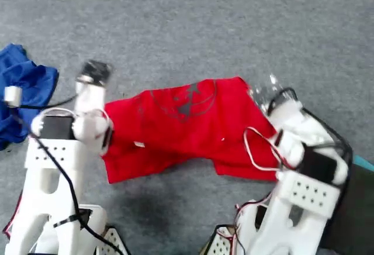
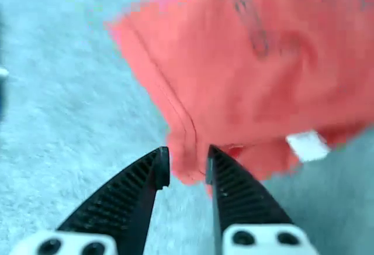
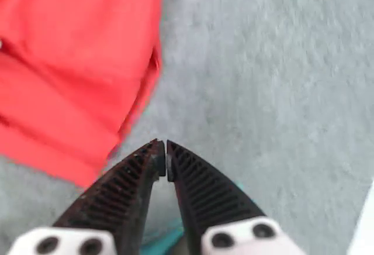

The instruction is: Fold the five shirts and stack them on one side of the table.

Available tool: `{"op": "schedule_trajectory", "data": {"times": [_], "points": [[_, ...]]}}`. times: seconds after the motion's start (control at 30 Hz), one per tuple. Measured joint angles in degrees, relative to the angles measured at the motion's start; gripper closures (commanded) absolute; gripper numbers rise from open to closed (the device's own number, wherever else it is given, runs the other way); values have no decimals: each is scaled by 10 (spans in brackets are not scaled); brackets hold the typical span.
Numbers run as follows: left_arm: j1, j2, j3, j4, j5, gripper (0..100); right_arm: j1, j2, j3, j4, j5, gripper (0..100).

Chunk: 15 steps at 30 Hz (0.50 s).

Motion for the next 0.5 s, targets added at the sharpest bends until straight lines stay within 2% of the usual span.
{"op": "schedule_trajectory", "data": {"times": [0.13, 0.33, 0.4, 0.5], "points": [[7, 0, -59, 17, 18, 922, -58, 101, -85, -1, -75, 980], [36, 0, -67, 69, 25, 786, -72, 274, -231, 17, -117, 980], [27, 0, -67, 62, 56, 802, -79, 324, -275, 22, -121, 988], [23, 18, -55, -8, 121, 920, -106, 410, -331, 24, -142, 992]]}}
